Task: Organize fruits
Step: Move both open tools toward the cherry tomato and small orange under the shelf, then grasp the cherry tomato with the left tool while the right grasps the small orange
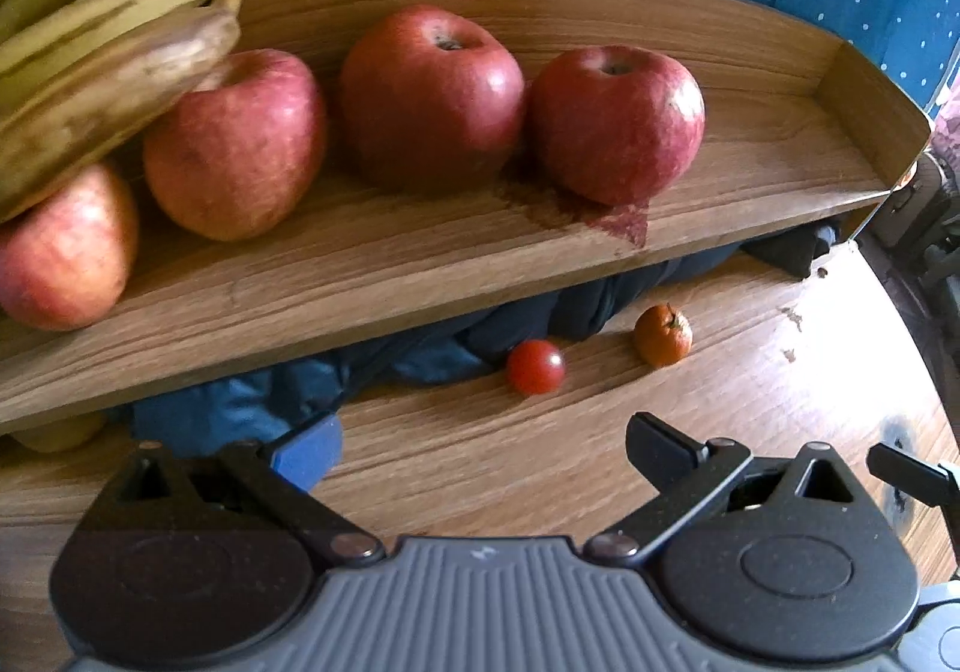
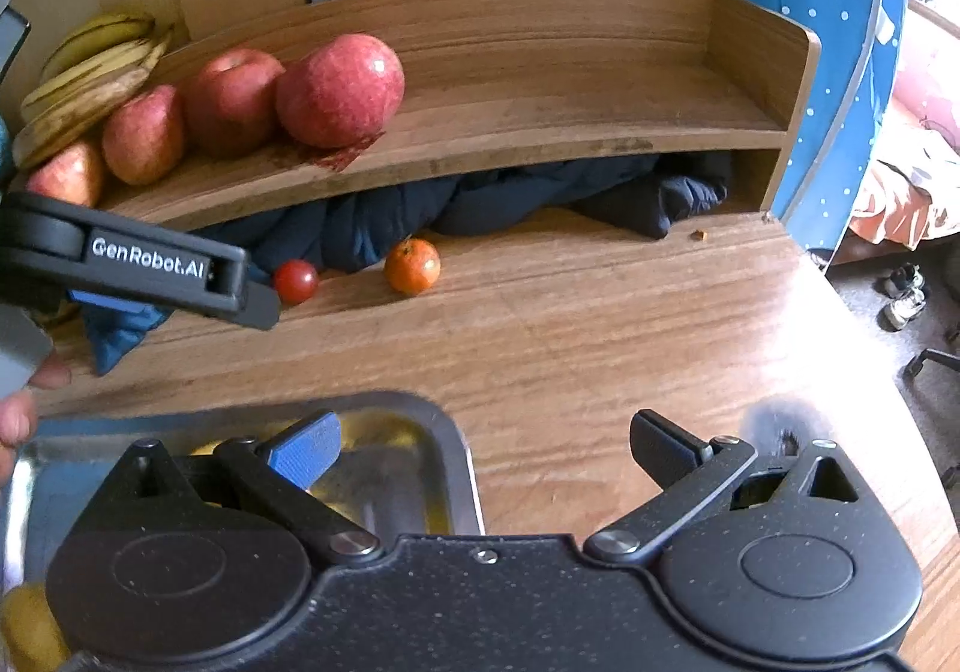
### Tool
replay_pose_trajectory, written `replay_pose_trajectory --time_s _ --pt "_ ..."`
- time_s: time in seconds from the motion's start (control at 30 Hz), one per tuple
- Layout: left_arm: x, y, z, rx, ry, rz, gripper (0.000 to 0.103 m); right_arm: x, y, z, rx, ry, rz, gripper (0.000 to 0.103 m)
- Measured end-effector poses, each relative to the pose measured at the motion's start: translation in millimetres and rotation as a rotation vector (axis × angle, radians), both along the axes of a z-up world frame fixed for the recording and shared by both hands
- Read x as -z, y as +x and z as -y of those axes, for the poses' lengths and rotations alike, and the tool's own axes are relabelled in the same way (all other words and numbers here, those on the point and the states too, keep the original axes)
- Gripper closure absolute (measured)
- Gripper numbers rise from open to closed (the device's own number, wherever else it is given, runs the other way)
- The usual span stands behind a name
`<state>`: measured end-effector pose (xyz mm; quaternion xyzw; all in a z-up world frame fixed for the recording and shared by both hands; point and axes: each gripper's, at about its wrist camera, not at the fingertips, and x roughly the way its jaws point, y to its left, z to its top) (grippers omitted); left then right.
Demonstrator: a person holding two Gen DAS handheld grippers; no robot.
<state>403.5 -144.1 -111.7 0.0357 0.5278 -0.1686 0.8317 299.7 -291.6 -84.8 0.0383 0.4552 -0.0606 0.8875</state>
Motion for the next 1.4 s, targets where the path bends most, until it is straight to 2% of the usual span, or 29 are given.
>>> replay_pose_trajectory --time_s 0.3,0.47,0.67,0.93,1.17,1.4 --pt "8.0 11.2 1.6 -0.025 -0.031 -0.015 0.001 5.4 21.7 0.1 -0.015 -0.036 0.015 0.003" --pt "6.7 15.9 -1.8 -0.036 -0.076 -0.015 0.004 8.5 33.0 -4.3 -0.062 -0.063 0.028 0.008" --pt "2.0 20.1 -12.3 -0.040 -0.114 -0.031 0.017 12.8 45.8 -10.5 -0.089 -0.076 0.034 0.020" --pt "3.3 18.8 -7.1 -0.040 -0.146 -0.039 0.036 18.5 56.2 -18.0 -0.125 -0.076 0.033 0.029" --pt "8.3 21.6 0.8 -0.028 -0.159 -0.041 0.048 21.7 62.4 -24.0 -0.159 -0.072 0.035 0.042" --pt "11.9 26.0 2.2 -0.029 -0.162 -0.047 0.058 25.4 72.2 -29.0 -0.198 -0.079 0.042 0.049"
